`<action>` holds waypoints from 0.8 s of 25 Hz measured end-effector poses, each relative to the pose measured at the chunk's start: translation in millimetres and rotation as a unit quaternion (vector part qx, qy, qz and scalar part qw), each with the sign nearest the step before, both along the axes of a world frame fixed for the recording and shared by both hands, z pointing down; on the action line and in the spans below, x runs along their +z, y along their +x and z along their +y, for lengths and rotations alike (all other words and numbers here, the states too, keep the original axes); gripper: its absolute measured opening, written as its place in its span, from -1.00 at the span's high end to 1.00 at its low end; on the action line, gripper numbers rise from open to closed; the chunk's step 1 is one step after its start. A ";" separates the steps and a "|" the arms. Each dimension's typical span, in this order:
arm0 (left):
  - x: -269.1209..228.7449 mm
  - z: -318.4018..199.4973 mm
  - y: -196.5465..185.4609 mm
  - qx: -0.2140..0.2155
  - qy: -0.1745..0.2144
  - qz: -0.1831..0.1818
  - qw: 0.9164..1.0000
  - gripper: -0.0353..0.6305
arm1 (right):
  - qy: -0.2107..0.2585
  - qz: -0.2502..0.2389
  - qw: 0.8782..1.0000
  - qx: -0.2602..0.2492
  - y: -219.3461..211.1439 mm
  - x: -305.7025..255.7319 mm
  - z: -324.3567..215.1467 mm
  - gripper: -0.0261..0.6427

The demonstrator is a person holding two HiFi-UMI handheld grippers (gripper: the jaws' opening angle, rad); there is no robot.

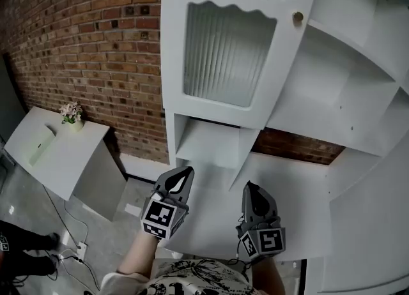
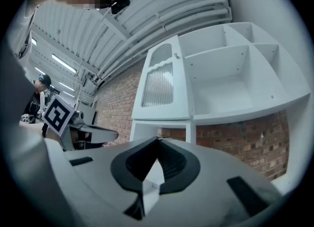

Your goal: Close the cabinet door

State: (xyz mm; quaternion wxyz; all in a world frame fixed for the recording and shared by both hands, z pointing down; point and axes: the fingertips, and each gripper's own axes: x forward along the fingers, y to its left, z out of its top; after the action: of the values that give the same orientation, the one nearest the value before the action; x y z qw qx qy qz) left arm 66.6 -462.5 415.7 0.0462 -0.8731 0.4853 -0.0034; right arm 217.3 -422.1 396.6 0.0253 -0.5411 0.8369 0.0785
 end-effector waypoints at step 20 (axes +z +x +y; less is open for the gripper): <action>14.7 14.6 -8.0 0.020 -0.023 0.016 0.999 0.86 | -0.032 0.020 0.999 0.013 -18.6 19.7 7.9 0.91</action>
State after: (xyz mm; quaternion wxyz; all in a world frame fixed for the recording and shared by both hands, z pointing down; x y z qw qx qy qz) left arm 58.6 -447.9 430.3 0.0180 -0.8832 0.4686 0.0004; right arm 198.7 -414.2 416.3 -0.0103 -0.5506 0.8324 0.0628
